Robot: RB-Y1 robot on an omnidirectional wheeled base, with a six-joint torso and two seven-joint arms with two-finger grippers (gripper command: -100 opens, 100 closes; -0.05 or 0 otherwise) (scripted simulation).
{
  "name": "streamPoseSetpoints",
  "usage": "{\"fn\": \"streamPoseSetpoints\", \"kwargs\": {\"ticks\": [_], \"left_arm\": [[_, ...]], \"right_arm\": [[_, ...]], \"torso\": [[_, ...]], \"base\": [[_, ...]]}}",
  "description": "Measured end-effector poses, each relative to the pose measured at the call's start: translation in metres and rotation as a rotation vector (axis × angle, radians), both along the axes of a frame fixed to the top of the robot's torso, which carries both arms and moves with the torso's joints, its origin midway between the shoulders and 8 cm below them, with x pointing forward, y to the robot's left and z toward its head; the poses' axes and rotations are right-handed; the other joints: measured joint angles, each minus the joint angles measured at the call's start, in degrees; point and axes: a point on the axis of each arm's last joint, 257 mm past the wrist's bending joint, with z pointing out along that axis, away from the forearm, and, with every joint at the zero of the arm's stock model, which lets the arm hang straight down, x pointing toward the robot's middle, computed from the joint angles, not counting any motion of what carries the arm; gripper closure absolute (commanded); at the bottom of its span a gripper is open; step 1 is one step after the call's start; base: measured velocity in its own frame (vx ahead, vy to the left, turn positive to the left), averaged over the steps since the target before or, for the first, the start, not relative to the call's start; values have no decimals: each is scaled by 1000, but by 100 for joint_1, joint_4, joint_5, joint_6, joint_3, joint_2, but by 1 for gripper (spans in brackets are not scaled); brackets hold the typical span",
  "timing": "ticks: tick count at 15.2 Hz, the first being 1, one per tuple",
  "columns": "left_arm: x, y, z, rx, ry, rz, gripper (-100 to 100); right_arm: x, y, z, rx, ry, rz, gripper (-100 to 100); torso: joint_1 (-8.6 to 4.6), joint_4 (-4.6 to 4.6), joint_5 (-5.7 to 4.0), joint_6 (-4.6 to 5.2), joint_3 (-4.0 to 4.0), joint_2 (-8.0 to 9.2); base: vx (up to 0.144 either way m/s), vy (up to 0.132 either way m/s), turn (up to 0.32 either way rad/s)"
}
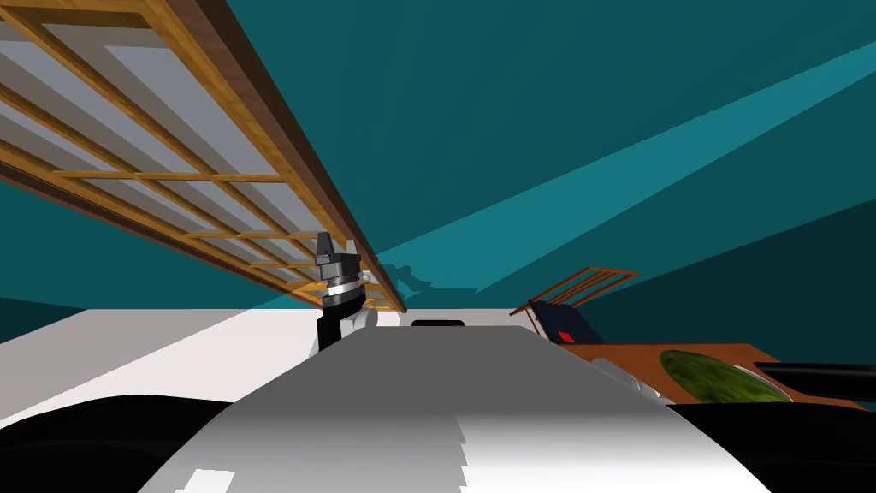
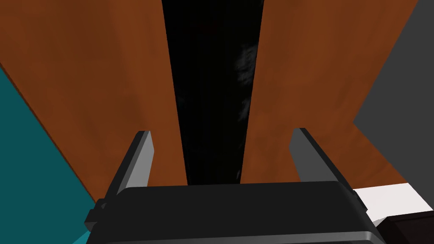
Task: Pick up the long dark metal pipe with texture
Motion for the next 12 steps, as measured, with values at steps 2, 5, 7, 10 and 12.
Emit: {"fn": "streamPoseSetpoints", "kwargs": {"ticks": [2, 5, 7, 10, 12], "left_arm": [[0, 0, 0, 0, 0, 0, 0], [0, 0, 0, 0, 0, 0, 0], [0, 0, 0, 0, 0, 0, 0], [0, 0, 0, 0, 0, 0, 0], [0, 0, 0, 0, 0, 0, 0]], "right_arm": [[-3, -2, 1, -13, -3, -1, -100], [-4, -14, 5, -43, -7, 8, -100], [-5, -17, 9, -59, -13, 4, -100], [-1, -29, 13, -90, -18, 16, 100], [-2, -29, 13, -90, -16, 16, 100]], "torso": [[-1, -1, 0, -4, -3, -5], [2, 0, 1, -1, -1, -1], [1, -1, 1, -4, -4, -6], [4, 1, 1, -5, 2, 5], [4, 5, 0, -8, 5, 8]], "base": [[36, -9, -14], [38, -10, -52], [36, -9, -19], [6, -1, 8], [0, 0, 0]]}}
